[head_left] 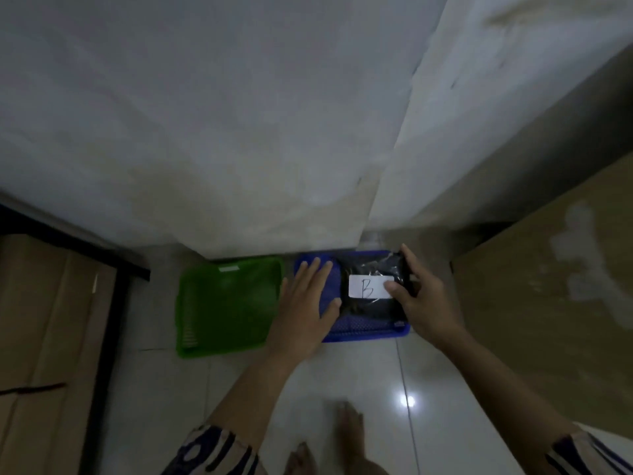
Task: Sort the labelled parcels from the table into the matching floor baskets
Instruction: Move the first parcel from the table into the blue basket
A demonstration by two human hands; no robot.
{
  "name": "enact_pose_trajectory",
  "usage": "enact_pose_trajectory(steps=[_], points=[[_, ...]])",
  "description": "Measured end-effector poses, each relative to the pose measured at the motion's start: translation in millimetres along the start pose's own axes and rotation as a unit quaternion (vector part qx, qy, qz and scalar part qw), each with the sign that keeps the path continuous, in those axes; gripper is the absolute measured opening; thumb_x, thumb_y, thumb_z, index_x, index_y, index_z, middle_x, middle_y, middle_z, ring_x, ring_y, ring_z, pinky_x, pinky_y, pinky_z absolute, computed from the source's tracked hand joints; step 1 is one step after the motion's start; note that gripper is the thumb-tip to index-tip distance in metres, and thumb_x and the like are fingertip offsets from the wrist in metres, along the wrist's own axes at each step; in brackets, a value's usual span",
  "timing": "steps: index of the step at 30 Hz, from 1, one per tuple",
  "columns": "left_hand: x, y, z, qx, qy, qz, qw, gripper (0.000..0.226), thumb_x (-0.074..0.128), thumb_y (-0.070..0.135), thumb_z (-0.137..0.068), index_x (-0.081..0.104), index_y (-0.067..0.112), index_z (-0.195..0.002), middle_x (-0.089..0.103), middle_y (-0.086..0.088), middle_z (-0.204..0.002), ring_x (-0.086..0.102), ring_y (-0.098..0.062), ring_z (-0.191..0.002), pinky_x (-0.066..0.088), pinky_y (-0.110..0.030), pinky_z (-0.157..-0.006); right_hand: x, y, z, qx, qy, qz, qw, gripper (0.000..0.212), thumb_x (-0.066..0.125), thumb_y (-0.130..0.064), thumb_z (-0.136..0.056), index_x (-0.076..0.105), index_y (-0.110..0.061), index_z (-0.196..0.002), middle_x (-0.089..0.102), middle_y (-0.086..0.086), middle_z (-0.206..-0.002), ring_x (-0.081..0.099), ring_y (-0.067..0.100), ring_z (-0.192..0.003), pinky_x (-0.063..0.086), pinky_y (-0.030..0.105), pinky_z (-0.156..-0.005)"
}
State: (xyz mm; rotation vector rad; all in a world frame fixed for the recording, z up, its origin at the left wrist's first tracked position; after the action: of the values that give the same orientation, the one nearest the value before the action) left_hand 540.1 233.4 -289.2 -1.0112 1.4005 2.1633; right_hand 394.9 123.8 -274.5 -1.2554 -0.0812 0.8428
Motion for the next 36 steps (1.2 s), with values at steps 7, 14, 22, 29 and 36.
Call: enact_pose_trajectory(steps=[7,14,22,29,36], points=[[96.6,-154.1,-59.0,-0.046,0.022,-0.069,0.996,0.058,0.040,0.037,-0.092,0.011,0.027,-0.141,0.007,0.003,-0.156,-0.001,-0.013,-0.142,-0.005,-0.039,-0.113,96.5,134.6,-82.3,0.019,-0.027,-0.007,0.999,0.064,0.052,-0.006,-0.087,0.019,-0.023,-0.139,0.048,0.002,-0.121,0.050,0.021,-0.111,0.047,0.036,-0.094],[198.9,-245.6,-110.0,-0.040,0.065,-0.079,0.994,0.057,0.036,0.037,-0.093,0.007,0.028,-0.141,-0.001,0.002,-0.155,-0.010,-0.015,-0.141,-0.013,-0.042,-0.111,168.6,262.4,-151.0,0.012,-0.024,0.008,1.000,0.064,0.055,-0.007,-0.086,0.021,-0.021,-0.138,0.047,0.014,-0.134,0.049,0.024,-0.113,0.047,0.047,-0.096],[244.1,-302.9,-165.9,-0.039,0.095,-0.197,0.975,0.062,0.025,0.044,-0.093,-0.011,0.024,-0.140,-0.029,0.004,-0.139,-0.024,-0.019,-0.135,-0.018,-0.047,-0.107,221.5,335.6,-228.3,0.006,-0.007,-0.025,1.000,0.064,0.055,-0.007,-0.086,0.020,-0.017,-0.139,0.037,0.013,-0.144,0.040,0.030,-0.127,0.036,0.047,-0.107],[257.8,-323.8,-176.2,-0.046,0.068,-0.193,0.978,0.067,0.022,0.050,-0.092,-0.018,0.022,-0.137,-0.031,0.001,-0.139,-0.025,-0.019,-0.136,-0.014,-0.051,-0.110,255.9,349.8,-269.8,0.011,0.000,-0.040,0.999,0.061,0.056,-0.005,-0.085,0.026,-0.011,-0.137,0.039,0.013,-0.142,0.041,0.023,-0.123,0.037,0.024,-0.098],[258.2,-323.8,-175.8,-0.026,0.059,-0.184,0.981,0.065,0.021,0.051,-0.092,-0.026,0.026,-0.130,-0.022,0.000,-0.150,-0.013,-0.020,-0.142,-0.011,-0.050,-0.113,261.2,349.2,-273.7,-0.052,0.064,0.081,0.993,0.036,0.057,-0.012,-0.086,0.045,-0.004,-0.118,0.052,0.019,-0.123,0.049,0.026,-0.110,0.038,0.029,-0.089]])
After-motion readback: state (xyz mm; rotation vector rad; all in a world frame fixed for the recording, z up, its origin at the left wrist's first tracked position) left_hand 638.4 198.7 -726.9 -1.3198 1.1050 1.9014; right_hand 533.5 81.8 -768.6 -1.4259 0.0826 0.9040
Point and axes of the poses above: each hand's wrist, its own z-axis away from the middle knuckle, its own x-axis out of the palm, y = z × x, the point moved 6 cm from there along -z, towards the middle knuckle
